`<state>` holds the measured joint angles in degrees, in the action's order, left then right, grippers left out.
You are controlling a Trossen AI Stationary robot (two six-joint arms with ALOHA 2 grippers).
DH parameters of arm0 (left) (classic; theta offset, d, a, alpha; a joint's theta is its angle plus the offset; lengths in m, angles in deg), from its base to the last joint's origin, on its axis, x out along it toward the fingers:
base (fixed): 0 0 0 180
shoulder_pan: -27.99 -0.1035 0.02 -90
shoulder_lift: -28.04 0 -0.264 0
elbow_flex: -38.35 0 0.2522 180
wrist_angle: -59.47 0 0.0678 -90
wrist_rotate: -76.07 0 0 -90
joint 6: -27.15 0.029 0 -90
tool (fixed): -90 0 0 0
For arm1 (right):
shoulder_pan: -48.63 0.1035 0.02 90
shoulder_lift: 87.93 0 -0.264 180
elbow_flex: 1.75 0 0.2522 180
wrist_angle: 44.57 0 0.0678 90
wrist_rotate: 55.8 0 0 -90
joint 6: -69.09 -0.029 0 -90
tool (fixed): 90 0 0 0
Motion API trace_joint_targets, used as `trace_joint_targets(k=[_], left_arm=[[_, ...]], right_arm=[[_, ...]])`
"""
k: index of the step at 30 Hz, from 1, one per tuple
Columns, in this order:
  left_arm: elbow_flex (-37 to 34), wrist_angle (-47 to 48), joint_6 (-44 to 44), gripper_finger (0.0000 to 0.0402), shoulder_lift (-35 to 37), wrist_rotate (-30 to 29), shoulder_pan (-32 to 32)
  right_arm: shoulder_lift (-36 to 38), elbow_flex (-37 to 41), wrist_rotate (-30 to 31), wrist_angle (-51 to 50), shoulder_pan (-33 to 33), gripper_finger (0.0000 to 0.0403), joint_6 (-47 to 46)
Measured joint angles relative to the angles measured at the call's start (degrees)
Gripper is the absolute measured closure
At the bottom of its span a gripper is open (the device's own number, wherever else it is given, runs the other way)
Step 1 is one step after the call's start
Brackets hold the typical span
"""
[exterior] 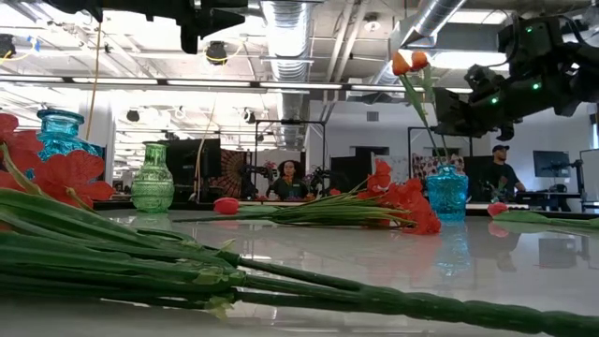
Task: Sort flowers into vase by color
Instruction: Put the left orange tulip into the right blue vase
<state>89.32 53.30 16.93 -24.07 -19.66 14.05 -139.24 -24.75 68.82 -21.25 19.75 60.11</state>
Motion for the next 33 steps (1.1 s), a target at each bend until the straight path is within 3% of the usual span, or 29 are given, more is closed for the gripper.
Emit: trace_joint_targets(k=[16,24,33], left_arm=[[0.0,0.1,0.3,0.0246,0.0,0.9,0.0],[0.0,1.6,0.7,0.0246,0.0,1.0,0.0],[0.0,1.6,2.0,0.0246,0.0,1.5,0.0]], right_arm=[[1.4,-0.7,-2.3,-3.0,2.3,0.024,6.0],[4.1,-8.7,-3.4,-27.2,5.5,0.02,7.5],[4.2,-19.6,-3.2,-50.0,6.0,0.0195,7.5]])
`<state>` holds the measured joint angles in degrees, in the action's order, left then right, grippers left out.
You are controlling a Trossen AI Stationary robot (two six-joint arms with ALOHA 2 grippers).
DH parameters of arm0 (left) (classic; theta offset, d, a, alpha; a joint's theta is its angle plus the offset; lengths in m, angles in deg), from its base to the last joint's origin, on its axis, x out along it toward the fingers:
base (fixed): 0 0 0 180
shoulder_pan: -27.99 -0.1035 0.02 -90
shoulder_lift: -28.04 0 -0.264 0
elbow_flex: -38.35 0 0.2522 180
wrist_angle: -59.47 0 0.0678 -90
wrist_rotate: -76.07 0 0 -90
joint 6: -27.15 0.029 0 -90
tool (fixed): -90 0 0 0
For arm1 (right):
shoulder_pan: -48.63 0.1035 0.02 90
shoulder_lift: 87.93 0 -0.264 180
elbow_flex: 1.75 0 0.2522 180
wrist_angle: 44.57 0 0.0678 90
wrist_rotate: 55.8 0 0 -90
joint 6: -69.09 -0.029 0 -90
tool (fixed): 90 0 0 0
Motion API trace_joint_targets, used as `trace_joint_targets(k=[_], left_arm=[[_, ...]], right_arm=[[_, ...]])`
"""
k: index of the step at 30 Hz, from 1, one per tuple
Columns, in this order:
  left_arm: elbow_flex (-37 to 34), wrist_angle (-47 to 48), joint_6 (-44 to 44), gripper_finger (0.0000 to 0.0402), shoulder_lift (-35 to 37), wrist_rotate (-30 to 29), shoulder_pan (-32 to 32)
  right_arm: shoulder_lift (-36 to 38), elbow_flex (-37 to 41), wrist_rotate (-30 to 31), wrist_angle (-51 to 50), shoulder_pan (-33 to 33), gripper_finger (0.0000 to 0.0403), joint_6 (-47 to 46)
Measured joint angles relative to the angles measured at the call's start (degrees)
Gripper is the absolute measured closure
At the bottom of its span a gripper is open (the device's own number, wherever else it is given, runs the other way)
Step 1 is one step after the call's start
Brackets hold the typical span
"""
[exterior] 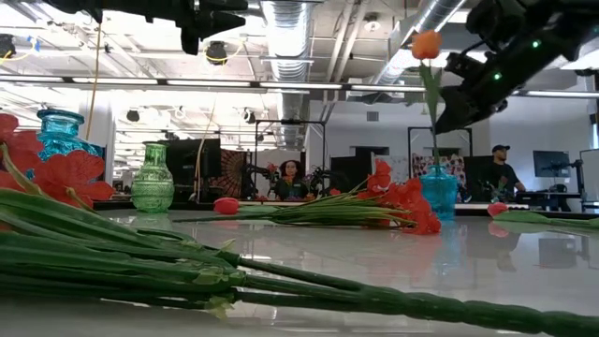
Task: Sort flowers into vase by color
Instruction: Put the left orange tulip into the right blue vase
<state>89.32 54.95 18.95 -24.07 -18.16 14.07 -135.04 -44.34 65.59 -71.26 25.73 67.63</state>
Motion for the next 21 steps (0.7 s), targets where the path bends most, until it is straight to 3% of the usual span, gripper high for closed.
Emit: trace_joint_targets(k=[15,21], left_arm=[[0.0,0.0,0.0,0.0246,0.0,3.1,0.0],[0.0,0.0,-0.1,0.0246,0.0,3.9,0.0]], right_arm=[[0.0,-5.6,0.3,-9.3,-3.1,0.0196,-1.7],[0.0,-8.5,-3.7,-16.0,-3.1,0.0196,-3.2]])
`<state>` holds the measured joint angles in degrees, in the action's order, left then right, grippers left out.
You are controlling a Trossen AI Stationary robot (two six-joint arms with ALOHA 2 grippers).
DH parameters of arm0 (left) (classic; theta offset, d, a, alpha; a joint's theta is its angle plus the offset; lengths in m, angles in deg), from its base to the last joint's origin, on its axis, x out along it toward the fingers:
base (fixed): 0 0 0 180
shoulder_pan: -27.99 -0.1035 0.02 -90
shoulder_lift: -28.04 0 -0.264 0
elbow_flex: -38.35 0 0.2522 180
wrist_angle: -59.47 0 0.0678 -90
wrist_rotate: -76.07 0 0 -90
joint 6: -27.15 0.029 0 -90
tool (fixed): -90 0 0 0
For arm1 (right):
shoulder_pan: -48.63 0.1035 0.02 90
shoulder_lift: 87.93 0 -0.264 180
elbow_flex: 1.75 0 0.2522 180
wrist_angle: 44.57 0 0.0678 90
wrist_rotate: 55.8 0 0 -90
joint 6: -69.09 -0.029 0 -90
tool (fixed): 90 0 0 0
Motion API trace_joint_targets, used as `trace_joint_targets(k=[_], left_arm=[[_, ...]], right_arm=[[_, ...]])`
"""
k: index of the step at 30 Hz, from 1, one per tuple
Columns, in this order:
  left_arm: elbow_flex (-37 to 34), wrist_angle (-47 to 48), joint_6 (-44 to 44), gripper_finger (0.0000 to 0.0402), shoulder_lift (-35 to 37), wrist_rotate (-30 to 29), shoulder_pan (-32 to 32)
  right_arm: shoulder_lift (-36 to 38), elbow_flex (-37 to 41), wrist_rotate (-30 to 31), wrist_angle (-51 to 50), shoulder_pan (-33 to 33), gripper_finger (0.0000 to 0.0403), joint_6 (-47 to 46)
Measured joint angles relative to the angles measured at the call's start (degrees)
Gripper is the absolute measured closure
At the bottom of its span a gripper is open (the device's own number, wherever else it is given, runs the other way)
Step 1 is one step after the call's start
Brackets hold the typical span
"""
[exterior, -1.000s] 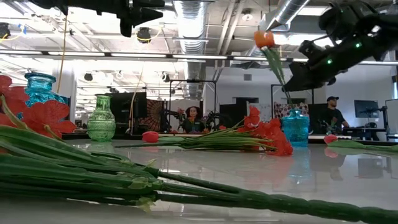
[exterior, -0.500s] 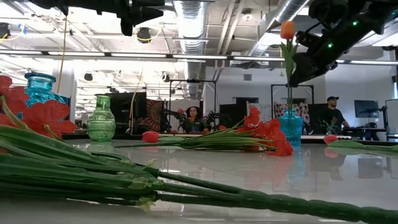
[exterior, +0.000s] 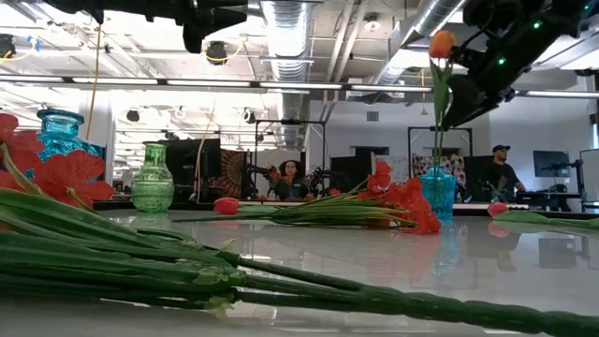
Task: Sort flowers into vase by color
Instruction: Put the left orange tulip into the right blue vase, then put the orange tulip into the right blue vase
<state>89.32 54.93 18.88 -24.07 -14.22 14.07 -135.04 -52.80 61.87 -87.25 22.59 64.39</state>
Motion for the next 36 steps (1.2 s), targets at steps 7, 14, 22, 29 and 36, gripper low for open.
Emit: trace_joint_targets(k=[7,14,22,29,36], left_arm=[[0.0,0.0,0.0,0.0246,0.0,0.1,0.0],[0.0,0.0,0.1,0.0246,0.0,1.6,0.0],[0.0,0.0,0.1,0.0246,0.0,2.7,0.0],[0.0,0.0,0.5,0.0246,0.0,3.0,0.0],[0.0,0.0,0.6,0.0246,0.0,3.0,0.0]], right_arm=[[0.0,-3.3,-7.8,-8.3,0.0,0.0196,-1.3],[0.0,-7.1,-12.8,-17.9,0.0,0.0196,-1.1],[0.0,-10.9,-16.6,-26.5,0.1,0.0196,-0.8],[0.0,-13.4,-23.3,-32.9,0.1,0.0196,-0.7],[-0.1,-13.7,-34.3,-37.3,1.9,0.0196,0.6]])
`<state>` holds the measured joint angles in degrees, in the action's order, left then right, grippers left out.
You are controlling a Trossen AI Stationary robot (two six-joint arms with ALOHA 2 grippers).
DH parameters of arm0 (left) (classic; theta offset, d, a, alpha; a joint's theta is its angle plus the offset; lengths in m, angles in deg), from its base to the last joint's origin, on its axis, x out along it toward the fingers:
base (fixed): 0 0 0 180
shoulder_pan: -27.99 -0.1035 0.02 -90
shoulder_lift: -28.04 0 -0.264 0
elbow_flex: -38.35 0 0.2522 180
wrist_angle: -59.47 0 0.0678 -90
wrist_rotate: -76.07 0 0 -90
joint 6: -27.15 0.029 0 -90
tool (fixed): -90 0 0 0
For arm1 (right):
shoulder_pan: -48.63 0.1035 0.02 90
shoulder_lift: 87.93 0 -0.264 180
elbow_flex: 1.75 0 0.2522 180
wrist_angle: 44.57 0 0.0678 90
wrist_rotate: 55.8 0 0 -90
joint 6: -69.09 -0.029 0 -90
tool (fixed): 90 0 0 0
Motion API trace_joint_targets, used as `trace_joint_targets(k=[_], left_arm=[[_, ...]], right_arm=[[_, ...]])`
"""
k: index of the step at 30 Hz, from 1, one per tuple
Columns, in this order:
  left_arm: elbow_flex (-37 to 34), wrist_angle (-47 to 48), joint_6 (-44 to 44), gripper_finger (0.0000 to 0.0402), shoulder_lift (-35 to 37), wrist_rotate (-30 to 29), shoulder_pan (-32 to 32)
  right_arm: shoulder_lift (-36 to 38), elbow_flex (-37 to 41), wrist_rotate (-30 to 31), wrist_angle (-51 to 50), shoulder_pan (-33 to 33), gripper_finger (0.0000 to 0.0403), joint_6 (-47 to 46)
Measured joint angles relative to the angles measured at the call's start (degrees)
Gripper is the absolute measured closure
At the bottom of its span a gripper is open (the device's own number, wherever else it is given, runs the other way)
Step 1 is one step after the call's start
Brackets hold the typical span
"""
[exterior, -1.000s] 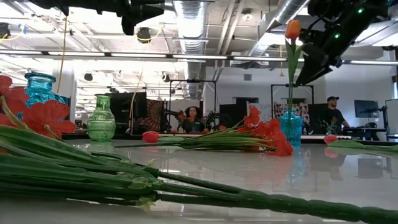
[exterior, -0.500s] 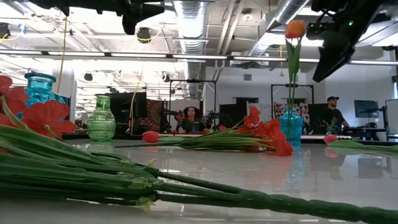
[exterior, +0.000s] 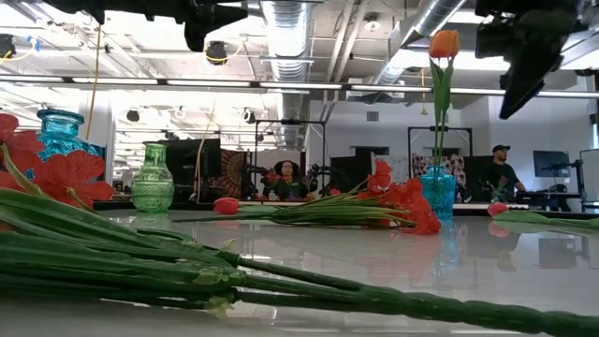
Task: Sort flowers into vase by color
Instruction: Put the orange tulip into the right blue vase
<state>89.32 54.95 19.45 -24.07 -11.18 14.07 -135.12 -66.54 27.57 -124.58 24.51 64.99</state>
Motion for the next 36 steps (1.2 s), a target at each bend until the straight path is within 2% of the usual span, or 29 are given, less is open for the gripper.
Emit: trace_joint_targets(k=[5,12,19,24,28,31,36], left_arm=[[0.0,0.0,0.0,0.0246,0.0,0.0,0.0],[0.0,2.0,-0.1,0.0246,0.0,1.6,0.1],[0.0,3.7,-0.4,0.0246,0.0,3.0,0.1],[0.0,4.7,-0.6,0.0246,0.0,3.5,0.2],[0.0,5.6,-1.0,0.0246,0.0,3.6,0.2],[0.0,5.9,-1.0,0.0246,0.0,3.6,0.2],[0.0,6.0,-1.1,0.0246,0.0,3.6,0.2]], right_arm=[[-1.2,0.0,-6.6,-1.5,5.9,0.0196,5.5],[-5.4,0.0,-7.0,-5.9,19.1,0.0196,21.5],[-13.9,2.7,2.4,-7.1,29.5,0.0196,37.1],[-23.0,4.8,4.9,-8.9,31.9,0.0196,48.1],[-28.9,7.4,10.4,-9.0,32.2,0.0196,53.9],[-32.1,9.1,13.0,-7.7,31.4,0.0204,55.6],[-36.0,9.5,14.0,-3.5,29.3,0.0231,55.8]])
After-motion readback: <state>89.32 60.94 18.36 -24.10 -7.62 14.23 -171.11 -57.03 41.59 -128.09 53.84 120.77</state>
